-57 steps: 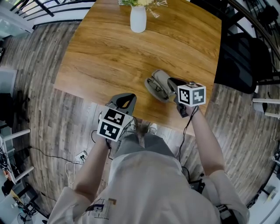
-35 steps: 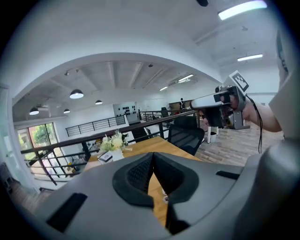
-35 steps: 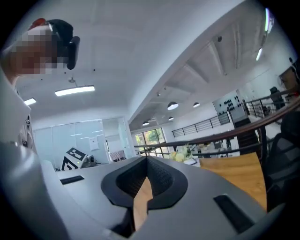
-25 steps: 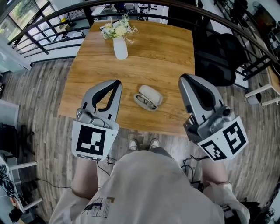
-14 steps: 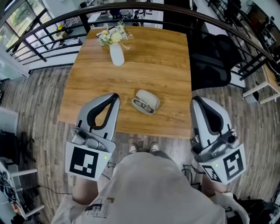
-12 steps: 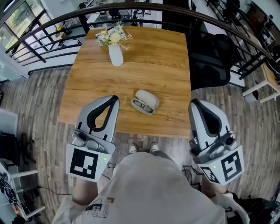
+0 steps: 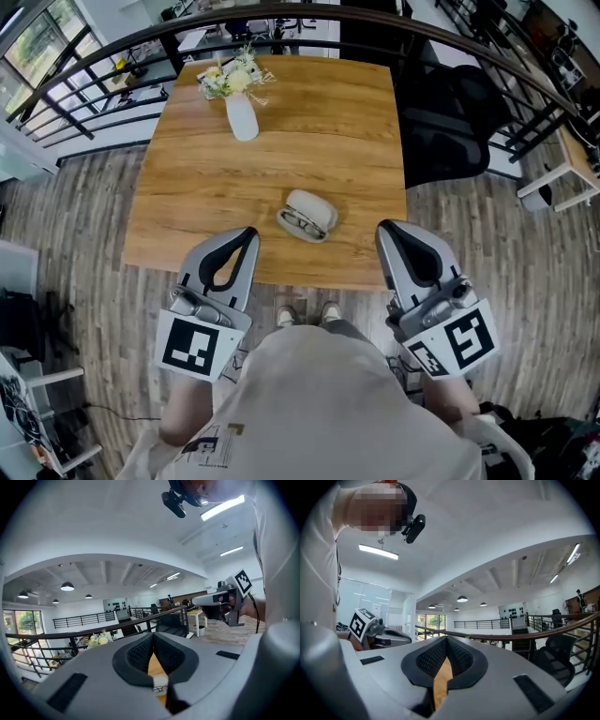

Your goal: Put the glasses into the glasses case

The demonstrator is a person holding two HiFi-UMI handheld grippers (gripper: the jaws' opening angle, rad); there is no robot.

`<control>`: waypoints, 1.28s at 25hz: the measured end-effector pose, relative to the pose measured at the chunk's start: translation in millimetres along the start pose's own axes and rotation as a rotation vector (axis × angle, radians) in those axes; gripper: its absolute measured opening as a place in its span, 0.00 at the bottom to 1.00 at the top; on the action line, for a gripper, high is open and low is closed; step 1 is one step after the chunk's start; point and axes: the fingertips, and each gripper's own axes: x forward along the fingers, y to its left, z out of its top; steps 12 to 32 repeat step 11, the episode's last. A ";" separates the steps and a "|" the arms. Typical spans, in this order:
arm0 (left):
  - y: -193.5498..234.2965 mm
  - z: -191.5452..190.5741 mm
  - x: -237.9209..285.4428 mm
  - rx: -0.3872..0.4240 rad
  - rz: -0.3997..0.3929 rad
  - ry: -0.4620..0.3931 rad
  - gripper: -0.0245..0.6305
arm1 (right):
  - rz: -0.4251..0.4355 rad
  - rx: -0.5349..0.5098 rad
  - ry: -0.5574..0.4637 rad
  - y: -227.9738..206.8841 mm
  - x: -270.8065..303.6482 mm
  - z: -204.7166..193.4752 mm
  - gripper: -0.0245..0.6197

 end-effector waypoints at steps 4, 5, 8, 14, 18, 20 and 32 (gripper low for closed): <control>5.6 1.8 -4.1 0.013 0.009 -0.004 0.06 | -0.032 -0.021 0.001 -6.0 1.9 0.8 0.08; 6.3 2.4 -4.9 0.015 0.008 -0.004 0.06 | -0.036 -0.021 -0.001 -7.2 2.6 1.7 0.08; 7.7 4.4 -6.8 0.017 0.007 -0.002 0.06 | -0.034 -0.016 0.001 -7.6 4.7 2.0 0.08; 9.8 5.0 -7.9 0.012 0.014 -0.002 0.06 | -0.027 -0.011 0.007 -6.1 6.7 -0.9 0.08; 9.8 5.0 -7.9 0.012 0.014 -0.002 0.06 | -0.027 -0.011 0.007 -6.1 6.7 -0.9 0.08; 9.8 5.0 -7.9 0.012 0.014 -0.002 0.06 | -0.027 -0.011 0.007 -6.1 6.7 -0.9 0.08; 9.8 5.0 -7.9 0.012 0.014 -0.002 0.06 | -0.027 -0.011 0.007 -6.1 6.7 -0.9 0.08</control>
